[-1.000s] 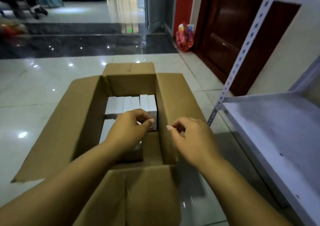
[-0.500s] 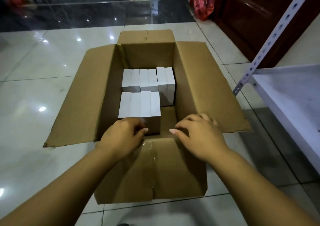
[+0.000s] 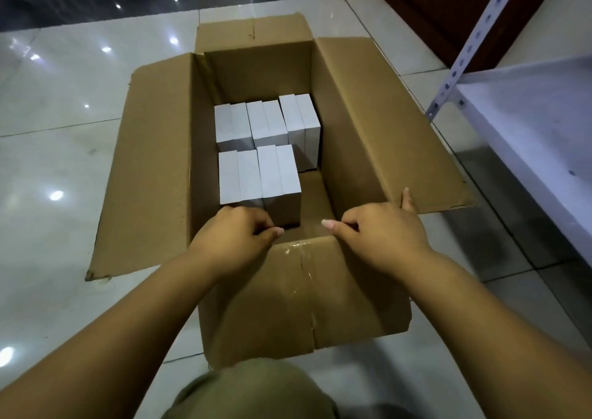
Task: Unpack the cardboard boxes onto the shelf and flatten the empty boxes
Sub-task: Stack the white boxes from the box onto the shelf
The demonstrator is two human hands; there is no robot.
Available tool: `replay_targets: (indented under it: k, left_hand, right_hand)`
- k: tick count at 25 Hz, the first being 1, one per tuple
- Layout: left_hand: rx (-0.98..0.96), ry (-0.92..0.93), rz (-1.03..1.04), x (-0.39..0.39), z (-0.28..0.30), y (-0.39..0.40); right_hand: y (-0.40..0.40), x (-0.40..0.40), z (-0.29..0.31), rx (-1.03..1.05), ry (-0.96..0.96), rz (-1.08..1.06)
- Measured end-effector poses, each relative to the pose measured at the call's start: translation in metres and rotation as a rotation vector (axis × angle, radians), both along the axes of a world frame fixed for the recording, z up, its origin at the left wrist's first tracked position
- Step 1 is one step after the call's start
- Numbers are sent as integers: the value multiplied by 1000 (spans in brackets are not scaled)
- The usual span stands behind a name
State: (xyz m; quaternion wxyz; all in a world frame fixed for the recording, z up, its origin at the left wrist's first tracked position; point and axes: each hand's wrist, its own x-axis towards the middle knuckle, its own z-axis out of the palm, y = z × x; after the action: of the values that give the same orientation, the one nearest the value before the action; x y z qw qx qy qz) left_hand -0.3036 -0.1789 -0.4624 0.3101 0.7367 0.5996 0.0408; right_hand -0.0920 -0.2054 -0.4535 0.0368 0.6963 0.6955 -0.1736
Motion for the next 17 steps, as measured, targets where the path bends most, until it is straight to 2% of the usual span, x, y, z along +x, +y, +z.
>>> replay_targets:
  k: [4,9,14,17]
  left_hand:
    - [-63,-49,-49,2,5,-14]
    - [-40,-100,-55,-7,12,-8]
    - [249,-87,35,-28,13,33]
    - [445,-17,105,-38,13,64]
  right_hand:
    - [-22,-1,2,-57,-48,-35]
    - [-27,-11,10,-90,-120,-56]
    - [-4,-34,15,7,-91,-65]
    - [20,-50,11,48,-23,-59]
